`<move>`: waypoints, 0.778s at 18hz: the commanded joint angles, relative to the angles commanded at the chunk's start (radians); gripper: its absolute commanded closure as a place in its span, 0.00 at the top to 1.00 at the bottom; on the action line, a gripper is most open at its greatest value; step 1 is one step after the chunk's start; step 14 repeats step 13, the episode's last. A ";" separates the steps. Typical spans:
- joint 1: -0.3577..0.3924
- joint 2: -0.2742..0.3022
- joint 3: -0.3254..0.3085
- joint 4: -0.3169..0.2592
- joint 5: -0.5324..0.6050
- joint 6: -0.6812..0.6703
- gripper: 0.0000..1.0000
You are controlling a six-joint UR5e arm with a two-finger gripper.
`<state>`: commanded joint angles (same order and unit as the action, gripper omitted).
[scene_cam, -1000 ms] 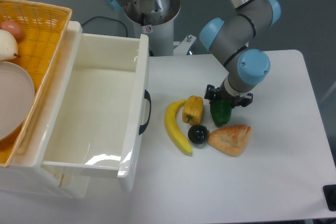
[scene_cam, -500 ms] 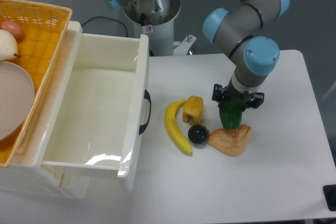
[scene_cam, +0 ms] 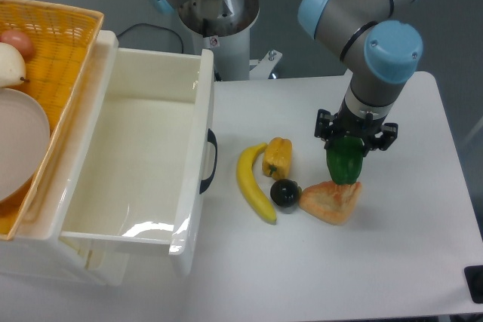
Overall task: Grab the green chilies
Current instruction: 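Lift the green bell pepper up off the table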
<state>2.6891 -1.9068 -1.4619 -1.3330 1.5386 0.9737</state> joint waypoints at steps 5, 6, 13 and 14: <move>0.002 0.014 0.002 -0.006 0.009 0.098 0.27; 0.003 0.015 0.002 -0.012 0.021 0.121 0.27; 0.005 0.012 0.040 -0.083 0.086 0.241 0.27; 0.005 0.012 0.040 -0.083 0.086 0.241 0.27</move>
